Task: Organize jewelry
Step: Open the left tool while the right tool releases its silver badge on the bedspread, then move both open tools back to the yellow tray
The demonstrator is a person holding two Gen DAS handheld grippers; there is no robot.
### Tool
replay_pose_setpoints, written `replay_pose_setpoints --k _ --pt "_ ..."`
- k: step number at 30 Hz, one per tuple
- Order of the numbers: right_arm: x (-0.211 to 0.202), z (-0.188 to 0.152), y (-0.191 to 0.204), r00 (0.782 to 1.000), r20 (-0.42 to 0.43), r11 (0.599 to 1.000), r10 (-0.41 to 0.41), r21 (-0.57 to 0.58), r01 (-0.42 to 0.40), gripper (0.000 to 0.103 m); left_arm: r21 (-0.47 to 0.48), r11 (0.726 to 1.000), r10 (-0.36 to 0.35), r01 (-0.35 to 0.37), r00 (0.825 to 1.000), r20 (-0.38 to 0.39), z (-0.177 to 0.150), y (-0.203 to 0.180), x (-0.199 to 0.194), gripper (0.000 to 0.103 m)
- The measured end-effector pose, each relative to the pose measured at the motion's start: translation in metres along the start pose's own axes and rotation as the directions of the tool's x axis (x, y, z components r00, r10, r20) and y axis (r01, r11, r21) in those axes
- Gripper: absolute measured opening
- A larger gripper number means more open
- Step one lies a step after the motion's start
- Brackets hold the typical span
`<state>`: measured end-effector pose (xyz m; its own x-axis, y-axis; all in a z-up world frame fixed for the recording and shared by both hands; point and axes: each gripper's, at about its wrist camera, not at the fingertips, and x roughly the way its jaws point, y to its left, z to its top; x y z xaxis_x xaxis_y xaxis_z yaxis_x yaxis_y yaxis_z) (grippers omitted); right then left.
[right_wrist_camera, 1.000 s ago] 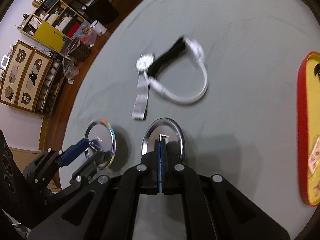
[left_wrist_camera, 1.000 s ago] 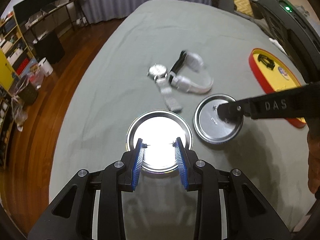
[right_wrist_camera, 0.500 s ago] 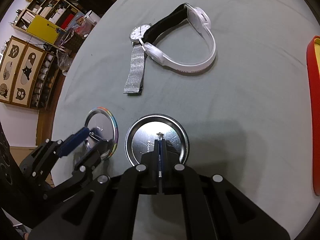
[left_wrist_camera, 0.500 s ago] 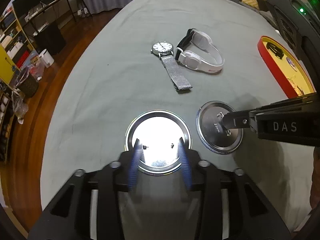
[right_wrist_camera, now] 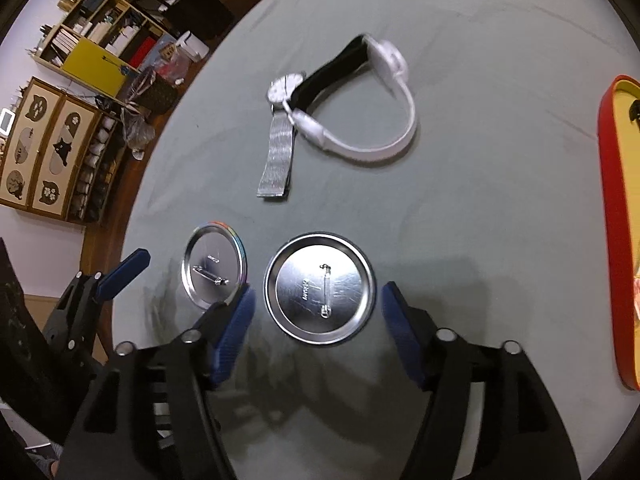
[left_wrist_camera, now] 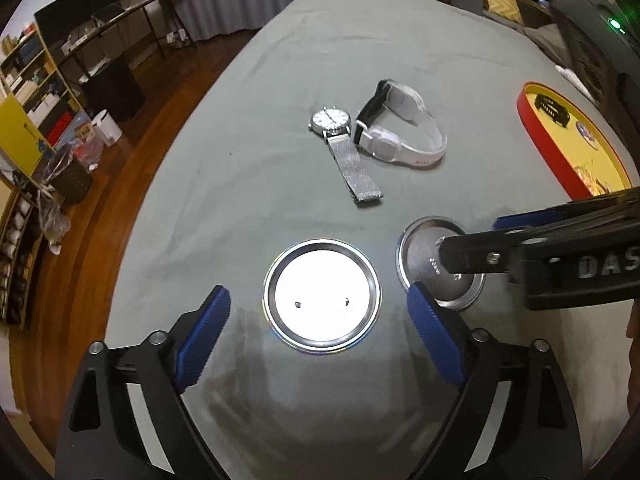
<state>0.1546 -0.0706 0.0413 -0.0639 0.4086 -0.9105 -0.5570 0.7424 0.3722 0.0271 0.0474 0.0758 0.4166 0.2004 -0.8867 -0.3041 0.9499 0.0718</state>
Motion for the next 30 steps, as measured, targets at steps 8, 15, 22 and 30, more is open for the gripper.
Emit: replay_pose_setpoints --k 8,15,22,30 --pt "-0.044 0.001 -0.036 0.994 0.111 0.999 0.000 0.048 -0.005 0.086 -0.041 0.998 -0.041 0.045 0.996 0.078 0.035 -0.023 -0.026 0.096" --pt "-0.092 0.007 -0.094 0.977 0.208 0.991 -0.055 0.130 0.028 0.086 0.011 0.994 -0.113 0.112 0.985 0.129 0.081 -0.077 -0.035 0.097" --pt "-0.136 0.015 -0.170 0.950 0.279 0.974 -0.140 0.209 0.082 0.086 0.099 0.978 -0.198 0.185 0.972 0.131 0.125 -0.156 -0.025 0.097" --pt "-0.178 0.018 -0.269 0.925 0.304 0.943 -0.227 0.305 0.131 0.086 0.207 0.942 -0.294 0.265 0.948 0.125 0.165 -0.254 -0.011 0.097"
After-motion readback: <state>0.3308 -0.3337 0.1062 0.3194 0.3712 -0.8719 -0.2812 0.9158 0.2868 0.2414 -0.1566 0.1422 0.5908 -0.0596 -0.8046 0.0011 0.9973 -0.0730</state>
